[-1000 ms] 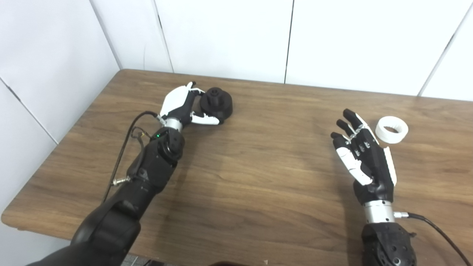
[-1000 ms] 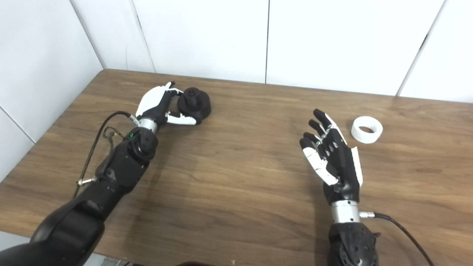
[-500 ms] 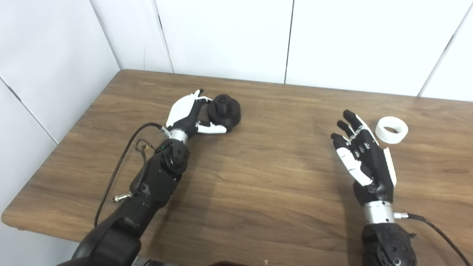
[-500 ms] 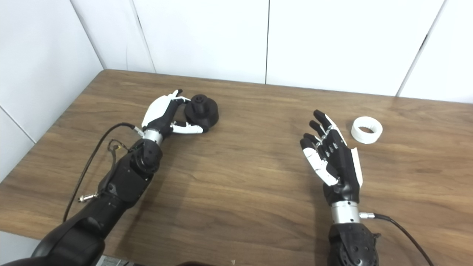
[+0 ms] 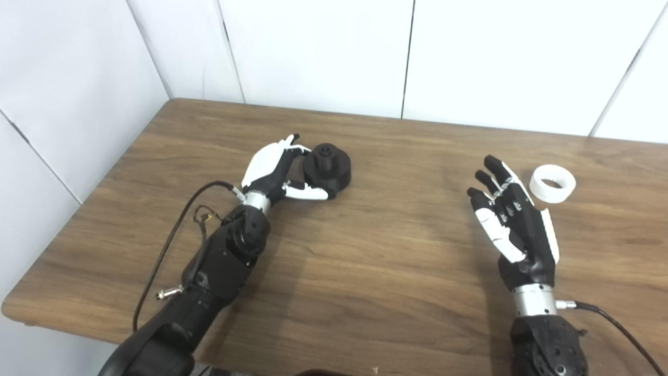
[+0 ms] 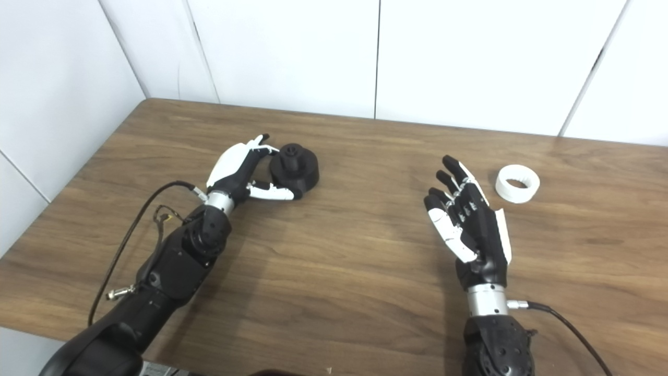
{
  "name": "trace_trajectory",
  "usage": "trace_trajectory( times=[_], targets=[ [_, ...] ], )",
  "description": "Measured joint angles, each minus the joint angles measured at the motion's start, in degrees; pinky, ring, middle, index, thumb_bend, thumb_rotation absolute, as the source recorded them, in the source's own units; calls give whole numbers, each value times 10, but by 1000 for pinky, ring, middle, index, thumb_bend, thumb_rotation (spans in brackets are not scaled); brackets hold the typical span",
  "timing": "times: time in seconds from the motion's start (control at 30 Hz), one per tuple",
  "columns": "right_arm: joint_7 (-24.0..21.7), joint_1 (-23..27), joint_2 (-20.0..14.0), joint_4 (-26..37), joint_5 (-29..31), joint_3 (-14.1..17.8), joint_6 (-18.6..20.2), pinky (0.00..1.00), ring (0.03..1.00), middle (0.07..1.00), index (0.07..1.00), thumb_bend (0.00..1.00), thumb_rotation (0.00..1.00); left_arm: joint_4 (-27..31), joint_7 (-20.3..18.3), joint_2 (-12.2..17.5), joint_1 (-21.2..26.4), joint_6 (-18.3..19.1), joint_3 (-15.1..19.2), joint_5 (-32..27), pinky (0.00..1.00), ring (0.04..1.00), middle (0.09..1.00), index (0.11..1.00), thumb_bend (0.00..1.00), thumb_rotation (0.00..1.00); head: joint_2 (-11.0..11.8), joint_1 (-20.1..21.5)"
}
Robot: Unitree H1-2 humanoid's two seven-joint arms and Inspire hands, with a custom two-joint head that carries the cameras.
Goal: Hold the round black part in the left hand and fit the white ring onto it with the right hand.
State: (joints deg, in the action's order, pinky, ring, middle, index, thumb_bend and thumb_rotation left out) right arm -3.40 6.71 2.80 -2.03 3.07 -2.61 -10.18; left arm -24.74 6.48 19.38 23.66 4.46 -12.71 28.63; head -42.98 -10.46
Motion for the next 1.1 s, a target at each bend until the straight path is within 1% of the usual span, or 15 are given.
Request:
trace_trajectory(
  times=[0.03, 0.13, 0.2, 0.3, 0.43, 0.67, 0.77, 0.9, 1.03, 1.1],
  targets=[
    [0, 0, 0, 0, 0, 0, 0, 790, 889, 920, 852, 549, 417, 0, 1, 0, -3, -10, -1, 0, 1000, 1000, 993, 645, 827, 342, -1, 1],
    [-1, 0, -1, 0, 1, 0, 0, 795, 893, 925, 854, 536, 405, 5, 0, -1, -9, -21, 0, -7, 1000, 1000, 1000, 644, 830, 337, 0, 4],
    [-2, 0, -1, 0, 1, 0, 0, 780, 888, 919, 847, 552, 405, 11, -3, -3, -17, -33, 2, -19, 1000, 1000, 997, 642, 851, 342, 0, 7],
    [-2, 0, -1, 0, 1, 0, 0, 779, 888, 920, 848, 563, 410, 18, -5, -8, -29, -46, 6, -29, 1000, 1000, 1000, 649, 849, 340, -1, 8],
    [-2, 0, -1, 0, 2, 0, 1, 782, 886, 919, 854, 533, 395, 33, -13, -8, -37, -48, 8, -38, 1000, 1000, 1000, 649, 851, 313, -1, 9],
    [-7, 0, -2, 1, 2, 0, 2, 779, 884, 918, 854, 543, 407, 69, -32, -13, -57, -46, 6, -41, 1000, 1000, 1000, 638, 857, 297, -2, 10],
    [-8, 0, -2, 2, 2, 0, 3, 791, 892, 924, 859, 541, 406, 79, -37, -14, -64, -48, 5, -43, 1000, 1000, 1000, 633, 861, 294, -4, 17],
    [-9, -1, -2, 3, 2, 0, 5, 794, 891, 921, 860, 541, 405, 93, -47, -18, -75, -61, 5, -52, 1000, 1000, 1000, 629, 856, 275, -4, 18],
    [-9, -1, -2, 3, 2, 0, 5, 797, 893, 919, 862, 521, 398, 101, -54, -19, -83, -70, 5, -61, 1000, 1000, 1000, 631, 864, 286, -4, 19],
    [-9, -1, -2, 4, 2, 0, 5, 796, 892, 918, 864, 531, 407, 111, -55, -20, -87, -70, 3, -61, 1000, 1000, 1000, 626, 875, 291, -5, 20]
  ],
)
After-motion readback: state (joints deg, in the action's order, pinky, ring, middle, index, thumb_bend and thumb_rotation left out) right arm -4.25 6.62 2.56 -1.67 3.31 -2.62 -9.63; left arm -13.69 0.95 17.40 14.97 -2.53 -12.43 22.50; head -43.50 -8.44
